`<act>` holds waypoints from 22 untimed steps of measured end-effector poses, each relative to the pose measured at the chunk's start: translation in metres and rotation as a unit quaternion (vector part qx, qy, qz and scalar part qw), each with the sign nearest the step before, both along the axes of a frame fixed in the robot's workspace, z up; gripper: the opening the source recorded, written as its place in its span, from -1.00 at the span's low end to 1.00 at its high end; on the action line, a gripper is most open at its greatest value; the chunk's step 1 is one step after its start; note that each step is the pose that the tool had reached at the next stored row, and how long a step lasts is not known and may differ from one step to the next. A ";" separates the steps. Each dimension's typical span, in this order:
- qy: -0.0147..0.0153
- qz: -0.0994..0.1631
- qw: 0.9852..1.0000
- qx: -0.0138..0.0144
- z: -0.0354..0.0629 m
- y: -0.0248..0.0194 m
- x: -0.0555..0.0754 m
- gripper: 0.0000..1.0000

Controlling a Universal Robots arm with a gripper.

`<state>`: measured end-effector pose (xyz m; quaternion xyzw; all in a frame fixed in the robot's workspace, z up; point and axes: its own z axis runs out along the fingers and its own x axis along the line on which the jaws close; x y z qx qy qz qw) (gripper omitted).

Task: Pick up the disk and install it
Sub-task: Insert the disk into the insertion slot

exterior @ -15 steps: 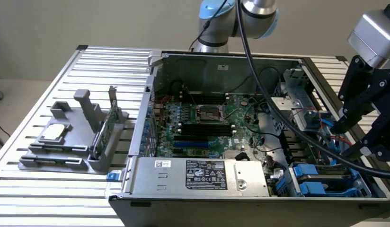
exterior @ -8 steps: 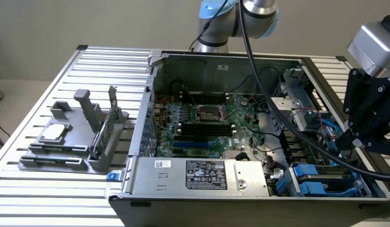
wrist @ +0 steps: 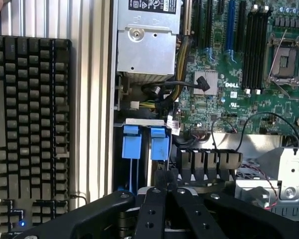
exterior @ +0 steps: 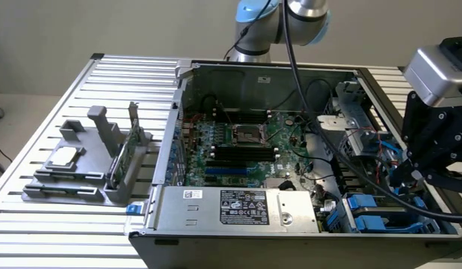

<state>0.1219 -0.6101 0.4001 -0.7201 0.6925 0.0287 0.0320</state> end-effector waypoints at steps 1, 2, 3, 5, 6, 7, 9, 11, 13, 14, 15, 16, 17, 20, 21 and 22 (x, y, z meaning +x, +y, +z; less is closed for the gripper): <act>0.000 0.000 1.000 0.000 -0.0019 0.0002 0.000 -0.79; 0.000 0.000 1.000 0.000 -0.0037 0.0004 0.000 -0.79; 0.000 0.000 1.000 0.000 -0.0055 0.0006 0.000 -0.79; 0.000 0.000 1.000 0.000 -0.0092 0.0009 0.001 -0.79; 0.000 0.000 1.000 0.000 -0.0110 0.0010 0.001 -0.79; 0.000 0.000 1.000 0.000 -0.0128 0.0010 0.001 -0.79; 0.000 0.000 1.000 0.000 -0.0163 0.0010 0.001 -0.79; 0.000 0.000 1.000 0.000 -0.0201 0.0011 0.002 -0.79; 0.000 0.000 1.000 0.000 -0.0237 0.0011 0.002 -0.79; 0.000 0.000 1.000 0.000 -0.0255 0.0011 0.003 -0.79; 0.000 0.000 1.000 0.000 -0.0273 0.0011 0.003 -0.79; 0.000 0.000 1.000 0.000 -0.0291 0.0011 0.003 -0.79; 0.000 0.000 1.000 0.000 -0.0310 0.0011 0.004 -0.79; 0.000 0.000 1.000 0.000 -0.0364 0.0012 0.005 -0.79; 0.000 0.000 1.000 0.000 -0.0382 0.0012 0.005 -0.79; 0.000 0.000 1.000 0.000 -0.0401 0.0013 0.005 -0.79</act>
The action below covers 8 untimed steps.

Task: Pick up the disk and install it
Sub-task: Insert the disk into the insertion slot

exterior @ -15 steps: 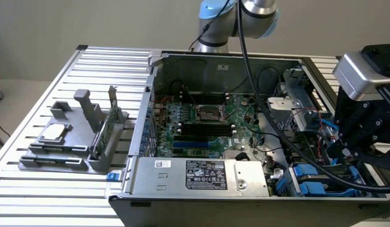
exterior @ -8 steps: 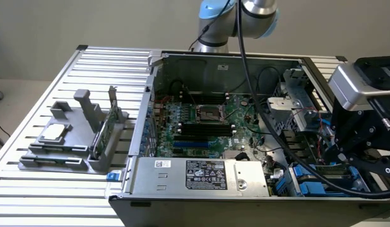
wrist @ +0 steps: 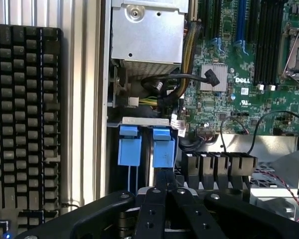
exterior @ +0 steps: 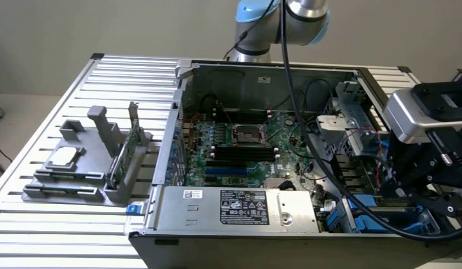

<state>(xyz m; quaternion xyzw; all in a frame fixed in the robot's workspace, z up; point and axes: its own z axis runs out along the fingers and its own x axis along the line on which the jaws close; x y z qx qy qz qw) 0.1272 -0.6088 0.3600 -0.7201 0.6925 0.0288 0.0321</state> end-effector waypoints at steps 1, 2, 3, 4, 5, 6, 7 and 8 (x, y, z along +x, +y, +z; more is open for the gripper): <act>0.000 0.000 1.000 0.000 -0.0017 0.0000 0.001 -0.79; 0.000 0.000 1.000 0.000 -0.0037 0.0000 0.001 -0.79; 0.000 0.000 1.000 0.000 -0.0054 0.0001 0.002 -0.79; 0.000 0.000 1.000 0.000 -0.0072 0.0002 0.003 -0.79; 0.000 0.000 1.000 0.000 -0.0090 0.0002 0.004 -0.79; 0.000 0.000 1.000 0.000 -0.0108 0.0003 0.005 -0.79; 0.000 0.000 1.000 0.000 -0.0127 0.0003 0.006 -0.79; 0.000 0.000 1.000 0.000 -0.0146 0.0004 0.007 -0.79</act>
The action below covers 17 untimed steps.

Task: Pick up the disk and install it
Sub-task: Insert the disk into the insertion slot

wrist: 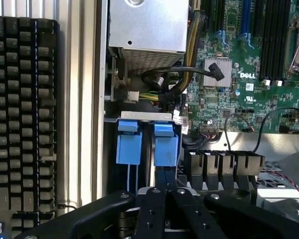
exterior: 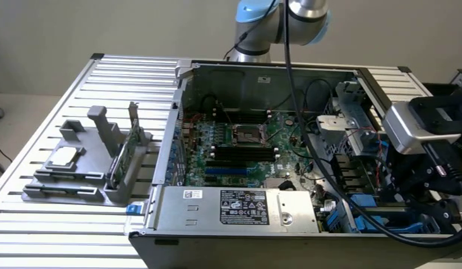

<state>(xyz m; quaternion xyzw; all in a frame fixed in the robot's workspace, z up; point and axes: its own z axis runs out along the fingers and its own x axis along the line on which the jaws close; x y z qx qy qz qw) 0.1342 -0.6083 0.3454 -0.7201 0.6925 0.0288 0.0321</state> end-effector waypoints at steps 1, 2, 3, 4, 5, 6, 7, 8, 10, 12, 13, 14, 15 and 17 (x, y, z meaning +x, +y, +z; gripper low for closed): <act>0.000 0.000 1.000 0.000 -0.0018 0.0001 0.001 -0.79; 0.000 0.000 1.000 0.000 -0.0036 0.0002 0.001 -0.79; 0.000 0.000 1.000 0.000 -0.0054 0.0002 0.002 -0.79; 0.000 0.000 1.000 0.000 -0.0072 0.0003 0.002 -0.79; 0.000 0.000 1.000 0.000 -0.0091 0.0005 0.002 -0.79; 0.000 0.000 1.000 0.000 -0.0109 0.0005 0.002 -0.79; 0.000 0.000 1.000 0.001 -0.0127 0.0006 0.002 -0.79; 0.000 0.000 1.000 0.001 -0.0144 0.0007 0.002 -0.79; 0.000 0.000 1.000 0.001 -0.0176 0.0008 0.002 -0.79; 0.000 0.000 1.000 0.001 -0.0193 0.0008 0.002 -0.79; 0.000 0.000 1.000 0.001 -0.0195 0.0008 0.002 -0.79; 0.000 0.000 1.000 0.002 -0.0187 0.0008 0.002 -0.79; 0.000 0.000 1.000 0.004 -0.0161 0.0008 0.002 -0.79; 0.000 0.000 1.000 0.003 -0.0054 0.0005 0.002 -0.79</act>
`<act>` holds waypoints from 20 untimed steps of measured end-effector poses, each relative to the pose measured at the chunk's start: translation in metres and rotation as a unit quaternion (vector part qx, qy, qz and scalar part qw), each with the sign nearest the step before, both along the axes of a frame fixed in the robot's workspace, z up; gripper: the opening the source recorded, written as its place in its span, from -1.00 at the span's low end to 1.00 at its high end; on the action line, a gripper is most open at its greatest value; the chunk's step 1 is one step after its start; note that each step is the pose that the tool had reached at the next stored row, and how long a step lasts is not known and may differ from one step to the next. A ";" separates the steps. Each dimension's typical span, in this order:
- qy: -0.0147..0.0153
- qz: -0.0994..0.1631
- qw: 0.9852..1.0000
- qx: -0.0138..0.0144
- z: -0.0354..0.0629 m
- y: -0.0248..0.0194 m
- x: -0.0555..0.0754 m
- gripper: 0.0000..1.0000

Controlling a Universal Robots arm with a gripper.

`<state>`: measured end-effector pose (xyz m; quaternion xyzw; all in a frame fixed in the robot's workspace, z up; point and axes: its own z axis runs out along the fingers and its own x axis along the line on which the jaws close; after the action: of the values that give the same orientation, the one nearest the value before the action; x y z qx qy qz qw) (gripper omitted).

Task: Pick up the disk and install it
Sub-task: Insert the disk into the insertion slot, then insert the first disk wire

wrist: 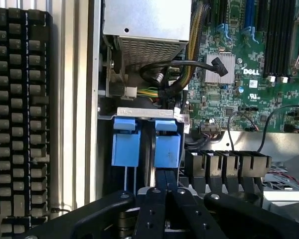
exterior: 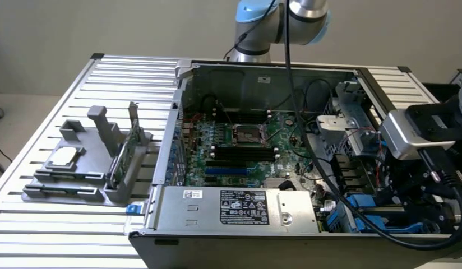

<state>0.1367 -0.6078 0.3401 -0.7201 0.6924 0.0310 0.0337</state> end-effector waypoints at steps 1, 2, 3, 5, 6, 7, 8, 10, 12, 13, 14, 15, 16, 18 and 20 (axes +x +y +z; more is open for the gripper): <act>0.000 0.000 1.000 0.000 0.0041 0.0000 0.000 -0.79; 0.000 0.000 1.000 0.000 0.0087 0.0000 0.000 -0.79; 0.000 0.000 1.000 0.000 0.0129 0.0000 0.000 -0.79; 0.000 0.000 1.000 0.000 0.0207 0.0000 -0.001 -0.79; 0.000 0.000 1.000 0.000 0.0244 0.0000 -0.001 -0.79; 0.000 0.000 1.000 0.000 0.0273 0.0000 -0.002 -0.79; 0.000 0.000 1.000 0.001 0.0301 0.0000 -0.003 -0.79; 0.000 0.000 1.000 0.001 0.0309 0.0000 -0.004 -0.79; 0.000 0.000 1.000 0.002 0.0309 0.0000 -0.004 -0.79; 0.000 0.000 1.000 0.002 0.0309 0.0000 -0.004 -0.79; 0.000 0.000 1.000 0.002 0.0309 0.0000 -0.004 -0.79; 0.000 0.000 1.000 0.002 0.0310 0.0000 -0.004 -0.79; 0.000 0.000 1.000 0.002 0.0310 0.0000 -0.004 -0.79; 0.000 0.000 1.000 0.002 0.0310 0.0000 -0.004 -0.79; 0.000 0.000 1.000 0.002 0.0310 0.0000 -0.004 -0.79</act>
<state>0.1327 -0.6079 0.3711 -0.7200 0.6924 0.0324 0.0347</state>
